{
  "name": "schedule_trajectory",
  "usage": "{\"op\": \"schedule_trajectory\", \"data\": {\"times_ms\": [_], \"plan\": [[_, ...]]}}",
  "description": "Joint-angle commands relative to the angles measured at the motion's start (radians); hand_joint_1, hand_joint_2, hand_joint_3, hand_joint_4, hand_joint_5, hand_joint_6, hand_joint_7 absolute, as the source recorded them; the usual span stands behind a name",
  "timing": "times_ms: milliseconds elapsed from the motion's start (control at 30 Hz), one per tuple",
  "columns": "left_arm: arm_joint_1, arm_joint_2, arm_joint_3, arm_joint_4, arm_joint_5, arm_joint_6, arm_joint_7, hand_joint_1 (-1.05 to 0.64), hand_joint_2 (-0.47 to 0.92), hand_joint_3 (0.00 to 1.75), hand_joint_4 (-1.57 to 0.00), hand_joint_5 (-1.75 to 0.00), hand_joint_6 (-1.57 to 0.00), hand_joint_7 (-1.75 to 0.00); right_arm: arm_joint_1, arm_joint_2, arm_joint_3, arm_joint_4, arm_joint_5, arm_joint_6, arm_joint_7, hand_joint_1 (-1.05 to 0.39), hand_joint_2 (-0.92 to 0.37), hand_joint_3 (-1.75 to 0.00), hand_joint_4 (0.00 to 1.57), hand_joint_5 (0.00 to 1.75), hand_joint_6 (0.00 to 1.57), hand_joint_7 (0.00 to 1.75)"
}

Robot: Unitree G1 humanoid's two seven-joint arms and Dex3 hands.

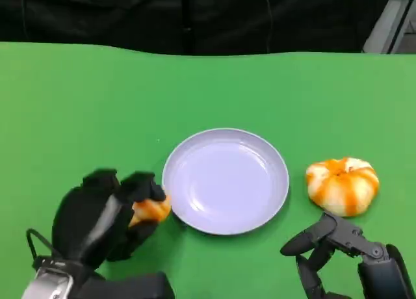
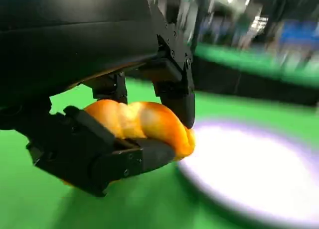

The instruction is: Grasp the bread from the table and place it into the plate.

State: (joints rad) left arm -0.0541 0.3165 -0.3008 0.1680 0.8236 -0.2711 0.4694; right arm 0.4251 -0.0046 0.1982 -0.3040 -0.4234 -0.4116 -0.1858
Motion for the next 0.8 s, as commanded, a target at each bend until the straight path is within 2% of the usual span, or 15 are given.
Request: {"op": "schedule_trajectory", "data": {"times_ms": [33, 167, 367, 533, 667, 800], "plan": [[0.032, 0.017, 0.021, -0.058, -0.019, -0.044, 0.03, -0.14, 0.25, 1.47, -0.89, -1.75, -0.83, -1.42, 0.002, 0.0, -0.001, -0.013, -0.001, -0.002, -0.01, -0.16, -0.43, -1.13, 0.79, 1.57, 0.73, 1.19], [0.021, 0.009, 0.032, -0.101, -0.037, -0.053, 0.0, -0.12, 0.22, 1.49, -0.89, -1.74, -0.88, -1.35, 0.003, 0.002, 0.002, -0.013, -0.006, 0.001, -0.012, -0.16, -0.43, -1.14, 0.79, 1.57, 0.73, 1.19], [-0.044, -0.004, 0.02, -0.086, -0.052, -0.08, -0.025, -0.1, 0.2, 1.51, -0.9, -1.75, -0.88, -1.34, 0.0, -0.002, 0.001, -0.013, -0.016, 0.001, -0.011, -0.16, -0.44, -1.14, 0.78, 1.58, 0.73, 1.19], [-0.185, -0.054, -0.017, 0.008, -0.042, -0.099, -0.02, -0.13, 0.21, 1.5, -0.88, -1.75, -0.82, -1.49, -0.005, -0.006, 0.0, 0.0, -0.009, -0.011, -0.011, -0.16, -0.44, -1.11, 0.78, 1.57, 0.72, 1.19], [-0.28, -0.093, -0.045, 0.087, -0.043, -0.083, -0.052, -0.17, 0.27, 1.46, -0.88, -1.75, -0.84, -1.46, 0.002, -0.003, 0.003, -0.007, -0.009, -0.005, -0.009, -0.14, -0.44, -1.12, 0.78, 1.57, 0.72, 1.19], [-0.369, -0.126, -0.082, 0.175, -0.038, -0.077, -0.083, -0.17, 0.27, 1.39, -0.88, -1.75, -0.84, -1.45, 0.01, -0.002, 0.008, -0.017, -0.018, 0.002, -0.009, -0.16, -0.44, -1.12, 0.78, 1.57, 0.72, 1.19]]}}
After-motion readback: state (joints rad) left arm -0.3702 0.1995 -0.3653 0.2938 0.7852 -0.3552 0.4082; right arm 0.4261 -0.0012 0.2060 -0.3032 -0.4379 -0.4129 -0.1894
